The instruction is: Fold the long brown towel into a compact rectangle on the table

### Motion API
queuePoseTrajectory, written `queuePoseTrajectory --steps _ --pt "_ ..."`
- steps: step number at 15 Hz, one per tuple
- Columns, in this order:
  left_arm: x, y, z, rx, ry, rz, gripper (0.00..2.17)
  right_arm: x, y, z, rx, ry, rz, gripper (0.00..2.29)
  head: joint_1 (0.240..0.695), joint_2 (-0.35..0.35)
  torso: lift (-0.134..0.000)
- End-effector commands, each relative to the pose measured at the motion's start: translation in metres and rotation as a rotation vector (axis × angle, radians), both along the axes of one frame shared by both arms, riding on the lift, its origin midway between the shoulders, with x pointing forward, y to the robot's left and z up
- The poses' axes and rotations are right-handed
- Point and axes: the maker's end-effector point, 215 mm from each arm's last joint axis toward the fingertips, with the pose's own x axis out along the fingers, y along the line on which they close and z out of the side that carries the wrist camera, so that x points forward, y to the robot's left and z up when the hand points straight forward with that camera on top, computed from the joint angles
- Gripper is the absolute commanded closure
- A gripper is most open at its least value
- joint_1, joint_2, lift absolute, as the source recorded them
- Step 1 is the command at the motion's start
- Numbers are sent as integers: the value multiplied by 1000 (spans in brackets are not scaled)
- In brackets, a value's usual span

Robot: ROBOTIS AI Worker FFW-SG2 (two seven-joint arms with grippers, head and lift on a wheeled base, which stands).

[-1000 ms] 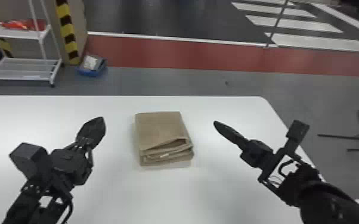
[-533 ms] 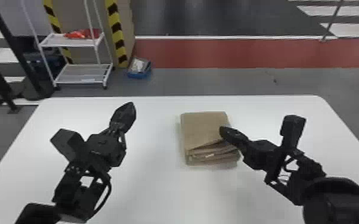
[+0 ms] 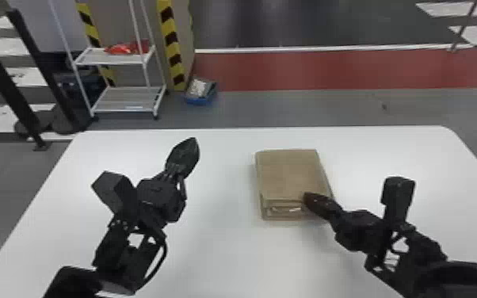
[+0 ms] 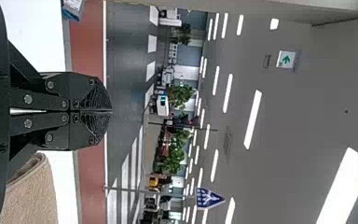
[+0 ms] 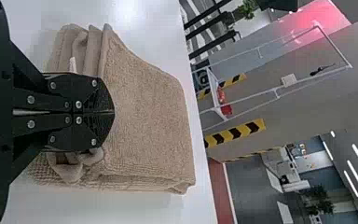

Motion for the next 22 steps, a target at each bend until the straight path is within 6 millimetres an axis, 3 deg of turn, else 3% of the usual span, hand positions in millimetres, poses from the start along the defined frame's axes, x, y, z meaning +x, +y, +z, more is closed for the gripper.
queuePoseTrajectory --steps 1,4,5,6,7,8,9,10,11,12,14,16,20,22 --pt "-1 -6 1 -1 1 -9 1902 -2 0 -8 3 17 -2 1865 695 59 -119" --pt "4 -10 -3 3 33 -16 1902 -3 4 2 41 34 -10 1858 695 53 -119" --pt "6 -13 -5 4 47 -20 1902 2 3 19 38 10 -19 1845 695 52 -119" --pt "7 -17 -3 0 49 -23 1902 7 2 40 29 -14 -27 1669 695 51 -119" --pt "7 -21 -2 -10 50 -24 1899 10 -4 56 9 -31 -44 1379 695 48 -119" --pt "9 -22 -1 -9 55 -8 1862 12 -11 69 -22 -46 -58 863 695 41 -119" --pt "10 -23 0 4 56 8 1497 14 -19 85 -49 -70 -74 242 695 34 -119" --pt "11 -23 2 18 57 24 974 12 -28 97 -92 -98 -95 -2 695 28 -119" --pt "11 -23 3 32 58 37 302 8 -38 109 -137 -141 -119 -2 695 23 -119" --pt "12 -22 12 50 39 59 53 4 -47 113 -152 -161 -143 26 695 15 -119" --pt "10 -11 13 94 28 124 46 -11 -66 112 -186 -187 -194 63 695 -6 -119" --pt "2 4 -2 96 58 181 46 -30 -82 114 -170 -233 -247 66 695 -15 -119" --pt "-15 19 -16 124 83 241 46 -48 -117 135 -157 -315 -326 66 695 -32 -119" --pt "-21 22 -24 118 100 246 46 -54 -123 146 -157 -354 -336 66 695 -40 -119"
